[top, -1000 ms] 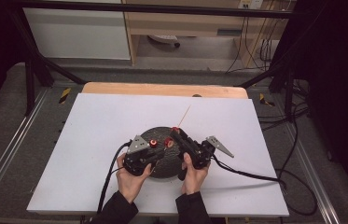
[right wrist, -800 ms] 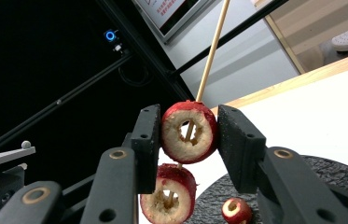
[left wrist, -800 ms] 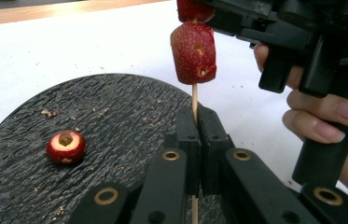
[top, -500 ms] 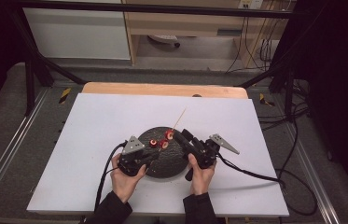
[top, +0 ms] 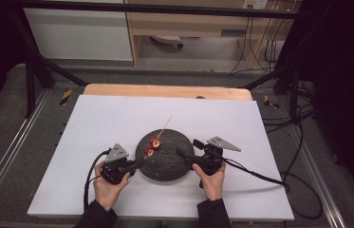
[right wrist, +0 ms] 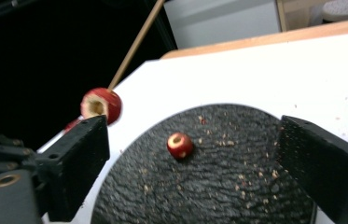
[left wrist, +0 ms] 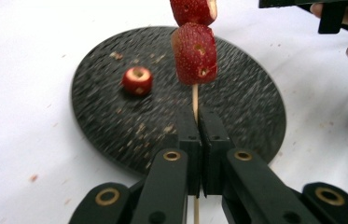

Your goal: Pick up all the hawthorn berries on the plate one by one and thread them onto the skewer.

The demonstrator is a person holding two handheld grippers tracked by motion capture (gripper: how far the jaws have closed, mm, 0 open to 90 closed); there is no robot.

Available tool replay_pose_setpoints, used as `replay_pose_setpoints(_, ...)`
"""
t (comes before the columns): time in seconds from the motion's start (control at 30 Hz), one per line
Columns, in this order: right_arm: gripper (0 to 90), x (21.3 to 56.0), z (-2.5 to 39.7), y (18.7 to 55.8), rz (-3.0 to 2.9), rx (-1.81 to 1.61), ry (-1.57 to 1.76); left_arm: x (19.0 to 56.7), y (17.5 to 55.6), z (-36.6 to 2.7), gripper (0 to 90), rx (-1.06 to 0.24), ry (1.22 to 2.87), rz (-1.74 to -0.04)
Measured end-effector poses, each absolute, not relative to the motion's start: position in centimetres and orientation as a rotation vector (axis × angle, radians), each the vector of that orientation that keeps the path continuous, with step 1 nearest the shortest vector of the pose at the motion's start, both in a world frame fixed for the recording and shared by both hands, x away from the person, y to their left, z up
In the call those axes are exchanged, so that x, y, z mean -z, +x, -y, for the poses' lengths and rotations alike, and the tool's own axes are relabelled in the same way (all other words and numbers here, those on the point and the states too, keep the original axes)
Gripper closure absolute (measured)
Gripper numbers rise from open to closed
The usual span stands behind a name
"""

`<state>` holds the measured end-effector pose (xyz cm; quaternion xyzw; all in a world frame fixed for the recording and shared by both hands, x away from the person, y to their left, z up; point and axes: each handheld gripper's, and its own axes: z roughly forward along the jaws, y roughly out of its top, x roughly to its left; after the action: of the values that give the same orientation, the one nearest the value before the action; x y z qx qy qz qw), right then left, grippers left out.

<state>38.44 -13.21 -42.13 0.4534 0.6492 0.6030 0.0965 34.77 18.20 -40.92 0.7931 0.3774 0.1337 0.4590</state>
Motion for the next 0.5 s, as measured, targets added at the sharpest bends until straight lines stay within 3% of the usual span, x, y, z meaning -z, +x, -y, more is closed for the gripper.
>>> replay_pose_setpoints(0.5,3.5,42.1,13.3,38.9,-2.146,-1.586,1.28,42.5,33.6,-23.0,88.0,-0.344,1.967,-0.966)
